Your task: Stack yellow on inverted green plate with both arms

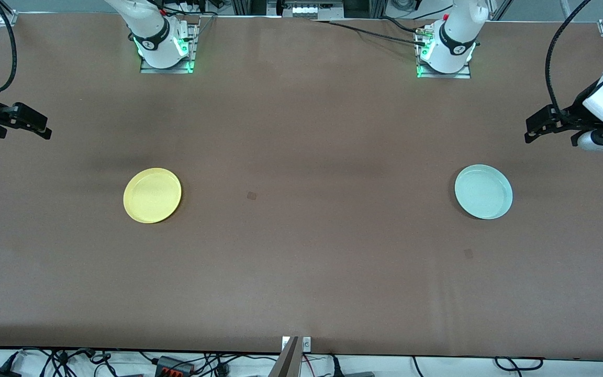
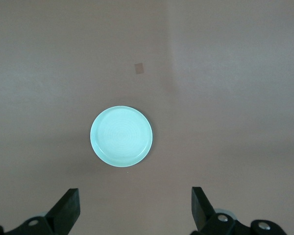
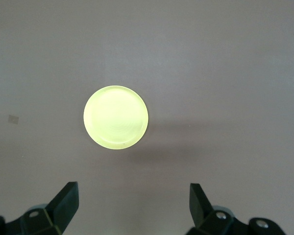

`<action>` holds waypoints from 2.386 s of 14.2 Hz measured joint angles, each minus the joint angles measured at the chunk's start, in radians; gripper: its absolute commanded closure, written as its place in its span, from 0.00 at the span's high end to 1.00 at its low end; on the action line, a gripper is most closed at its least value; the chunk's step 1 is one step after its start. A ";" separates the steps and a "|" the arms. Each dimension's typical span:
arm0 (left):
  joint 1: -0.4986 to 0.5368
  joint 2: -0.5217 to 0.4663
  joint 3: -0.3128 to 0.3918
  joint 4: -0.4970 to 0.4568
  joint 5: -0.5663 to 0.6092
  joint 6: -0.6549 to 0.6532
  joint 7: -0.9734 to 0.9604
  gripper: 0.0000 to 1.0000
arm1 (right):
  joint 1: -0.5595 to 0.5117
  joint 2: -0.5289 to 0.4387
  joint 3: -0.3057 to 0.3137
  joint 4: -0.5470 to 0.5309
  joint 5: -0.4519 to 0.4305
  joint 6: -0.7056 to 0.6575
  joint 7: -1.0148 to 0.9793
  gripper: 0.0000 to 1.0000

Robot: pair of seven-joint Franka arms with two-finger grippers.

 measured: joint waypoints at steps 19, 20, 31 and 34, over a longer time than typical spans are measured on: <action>-0.001 0.000 -0.002 0.000 0.000 -0.002 0.000 1.00 | -0.012 0.007 -0.003 -0.002 0.000 -0.047 -0.051 1.00; -0.001 0.000 -0.002 0.000 0.000 -0.003 0.000 1.00 | -0.012 0.012 -0.003 -0.003 0.000 -0.047 -0.051 1.00; 0.000 0.050 0.000 0.025 0.000 -0.079 -0.001 1.00 | -0.014 0.234 -0.003 -0.014 0.005 -0.020 -0.051 1.00; 0.003 0.132 0.007 0.093 0.000 -0.079 -0.002 1.00 | -0.037 0.347 -0.003 -0.016 0.005 0.036 -0.051 1.00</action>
